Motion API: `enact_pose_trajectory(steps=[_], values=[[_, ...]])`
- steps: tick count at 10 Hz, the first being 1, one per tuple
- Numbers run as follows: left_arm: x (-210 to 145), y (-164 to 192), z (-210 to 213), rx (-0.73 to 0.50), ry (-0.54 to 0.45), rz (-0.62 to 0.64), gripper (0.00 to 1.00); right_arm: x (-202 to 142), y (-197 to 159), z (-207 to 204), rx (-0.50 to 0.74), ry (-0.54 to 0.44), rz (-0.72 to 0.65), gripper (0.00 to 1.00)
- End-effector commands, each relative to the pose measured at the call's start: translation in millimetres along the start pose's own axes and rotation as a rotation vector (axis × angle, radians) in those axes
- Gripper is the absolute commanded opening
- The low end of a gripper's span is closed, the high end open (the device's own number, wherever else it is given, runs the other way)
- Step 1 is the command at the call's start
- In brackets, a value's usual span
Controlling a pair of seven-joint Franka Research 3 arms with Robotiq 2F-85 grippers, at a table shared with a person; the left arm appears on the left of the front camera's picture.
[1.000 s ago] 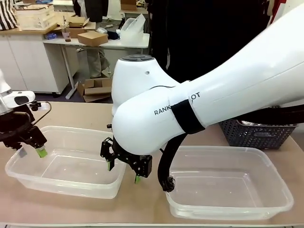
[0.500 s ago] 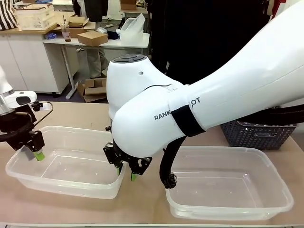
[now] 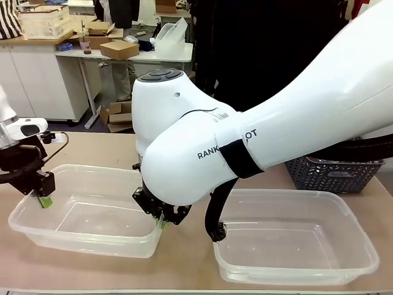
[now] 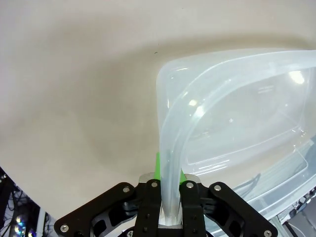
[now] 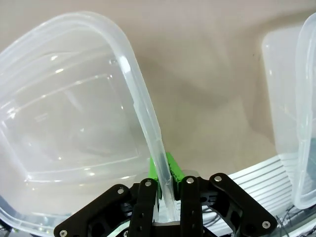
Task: Sort the waste into each basket.
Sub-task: Pick up the Organizing box on the left side of the table and lift it.
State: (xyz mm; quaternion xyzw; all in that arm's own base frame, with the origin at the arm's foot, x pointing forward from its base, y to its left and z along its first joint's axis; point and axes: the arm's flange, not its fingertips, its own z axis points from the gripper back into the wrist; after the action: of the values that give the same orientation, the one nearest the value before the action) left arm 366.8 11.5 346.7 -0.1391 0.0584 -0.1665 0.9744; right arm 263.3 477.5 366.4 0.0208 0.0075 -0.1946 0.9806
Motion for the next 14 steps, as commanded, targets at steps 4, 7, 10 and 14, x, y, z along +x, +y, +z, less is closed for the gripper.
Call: enact_pose_trajectory(steps=[4,7,10,14], values=[[-46.8,-24.2,-12.5,0.0,-0.024,0.029,0.0,7.3,-4.0,0.1,-0.004,0.02,0.007,0.0],[-51.4,-52.4,74.4,0.022,-0.038,0.107,0.0,28.2,-45.3,80.5,0.009,0.032,0.1,0.0],[-54.0,-84.2,159.4,0.018,-0.135,0.108,0.0,31.3,-71.9,159.1,-0.047,-0.037,0.224,0.0],[-58.4,-110.7,160.3,-0.014,-0.143,0.092,0.0,10.1,-58.2,176.2,0.038,-0.034,0.219,0.0]])
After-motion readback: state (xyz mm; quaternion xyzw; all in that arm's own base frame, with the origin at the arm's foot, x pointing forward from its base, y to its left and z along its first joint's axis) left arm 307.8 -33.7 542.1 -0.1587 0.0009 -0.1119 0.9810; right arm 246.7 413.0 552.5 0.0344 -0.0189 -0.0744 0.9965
